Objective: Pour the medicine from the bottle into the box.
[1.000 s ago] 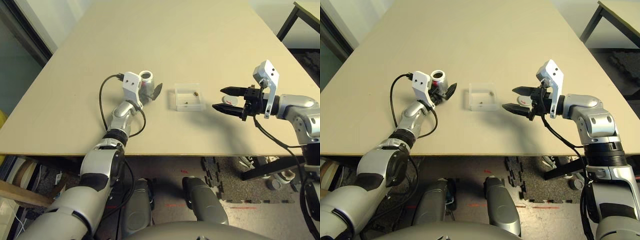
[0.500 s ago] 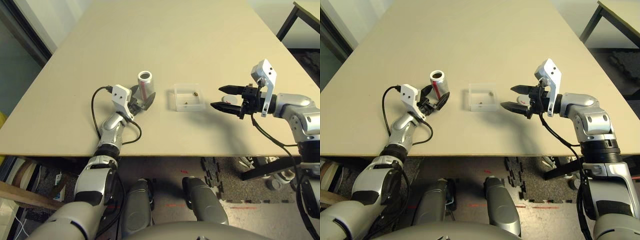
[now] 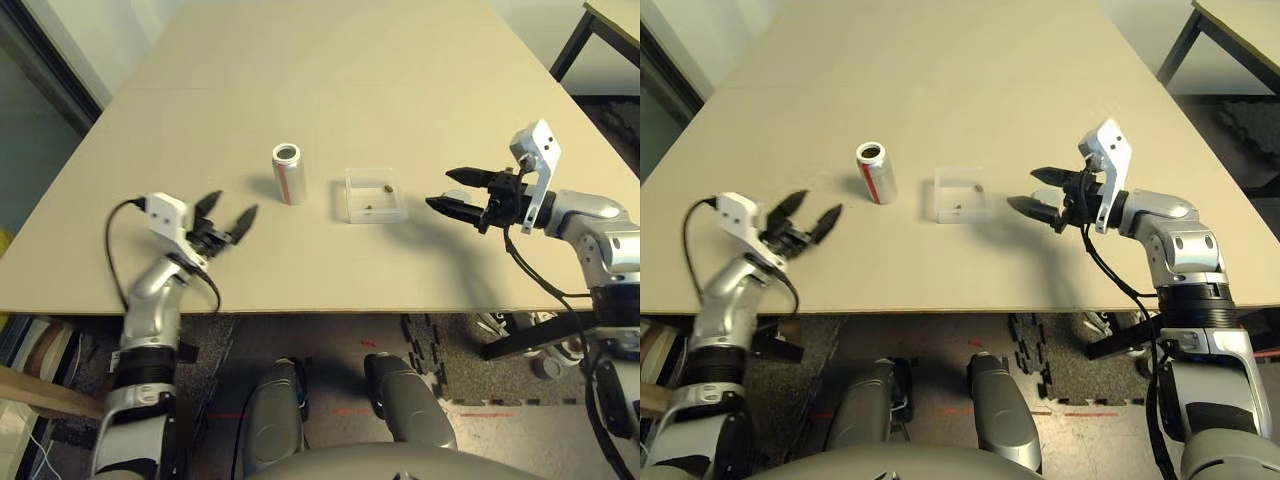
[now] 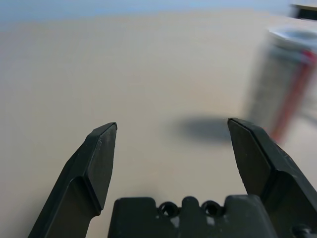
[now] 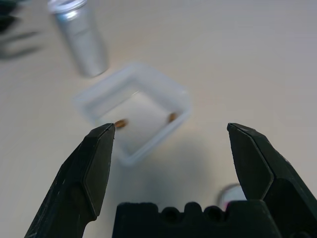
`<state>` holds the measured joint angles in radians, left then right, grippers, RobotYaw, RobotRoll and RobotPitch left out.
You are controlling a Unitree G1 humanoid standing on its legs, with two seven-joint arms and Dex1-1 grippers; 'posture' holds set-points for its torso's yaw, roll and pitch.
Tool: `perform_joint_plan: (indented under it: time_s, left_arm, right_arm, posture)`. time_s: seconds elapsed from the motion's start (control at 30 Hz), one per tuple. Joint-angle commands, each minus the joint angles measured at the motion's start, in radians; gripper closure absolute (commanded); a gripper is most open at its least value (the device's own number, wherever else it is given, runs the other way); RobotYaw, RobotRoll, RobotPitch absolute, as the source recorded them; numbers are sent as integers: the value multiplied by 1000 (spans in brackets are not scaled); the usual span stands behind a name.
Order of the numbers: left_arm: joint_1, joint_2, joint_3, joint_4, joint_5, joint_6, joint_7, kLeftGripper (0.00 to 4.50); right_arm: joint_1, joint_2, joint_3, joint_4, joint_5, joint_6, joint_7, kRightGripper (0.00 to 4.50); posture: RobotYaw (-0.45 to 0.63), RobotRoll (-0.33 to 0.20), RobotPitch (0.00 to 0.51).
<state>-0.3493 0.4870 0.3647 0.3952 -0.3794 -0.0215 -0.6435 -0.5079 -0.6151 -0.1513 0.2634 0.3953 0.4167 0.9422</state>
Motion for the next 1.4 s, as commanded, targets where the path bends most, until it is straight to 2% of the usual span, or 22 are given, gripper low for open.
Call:
perform_joint_plan:
  time_s: [0.03, 0.4, 0.67, 1.03, 1.4]
  left_arm:
    - [-79, 58, 47, 125, -13, 5, 20, 9]
    - [-316, 145, 41, 477, 50, -85, 35, 9]
    - [-436, 179, 36, 660, 88, -140, 71, 9]
    - [-474, 222, 34, 750, 118, -159, 82, 9]
    - [-451, 212, 29, 748, 122, -167, 82, 9]
  right_arm:
    - [12, 10, -71, 34, 11, -27, -73, 0]
    - [64, 34, -212, -17, 59, -87, -205, 0]
    - [65, 26, -287, 68, 13, -181, -362, 0]
    - [25, 38, -283, 189, -14, -297, -419, 0]
    - [36, 36, -282, 223, -9, -329, -420, 0]
  posture:
    - [-167, 0, 131]
    - [-202, 0, 140]
    - [-210, 0, 160]
    - [-195, 0, 195]
    - [-197, 0, 208]
